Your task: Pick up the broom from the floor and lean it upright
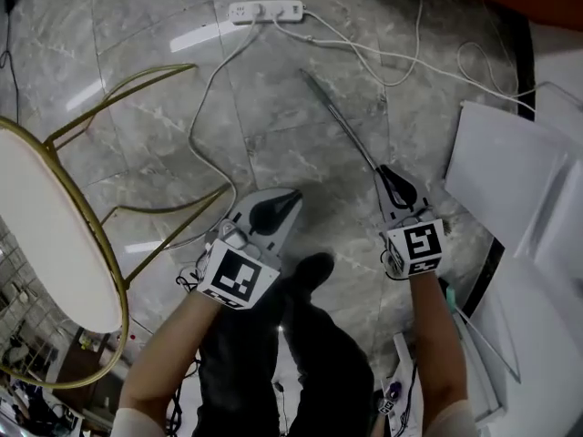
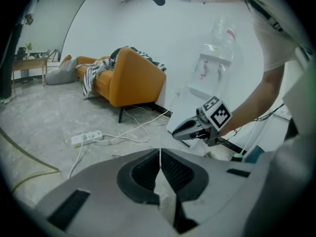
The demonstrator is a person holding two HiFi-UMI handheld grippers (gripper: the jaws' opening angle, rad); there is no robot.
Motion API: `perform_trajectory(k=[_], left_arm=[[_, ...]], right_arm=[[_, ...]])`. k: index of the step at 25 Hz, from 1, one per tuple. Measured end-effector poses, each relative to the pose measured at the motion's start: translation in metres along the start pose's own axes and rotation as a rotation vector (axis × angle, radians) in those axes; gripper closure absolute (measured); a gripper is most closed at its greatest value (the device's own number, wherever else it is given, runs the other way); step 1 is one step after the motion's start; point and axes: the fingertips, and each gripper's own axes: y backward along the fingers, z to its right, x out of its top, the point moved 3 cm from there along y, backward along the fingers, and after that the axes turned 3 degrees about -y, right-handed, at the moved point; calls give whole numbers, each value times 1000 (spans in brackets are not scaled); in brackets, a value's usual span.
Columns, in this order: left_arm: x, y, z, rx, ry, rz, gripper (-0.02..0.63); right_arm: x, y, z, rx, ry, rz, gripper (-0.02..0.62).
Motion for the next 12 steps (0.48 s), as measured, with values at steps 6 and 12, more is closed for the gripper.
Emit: perform_trajectory(k=[6,12], left_arm=[[-44,-27,-4,-35,-17,-37,594],[-77,-51,-8,-77,-23,-65,594]], right_arm=[[-53,-50,13,4,15,-66,548],[-94,-90,21,8,18,-111,534]])
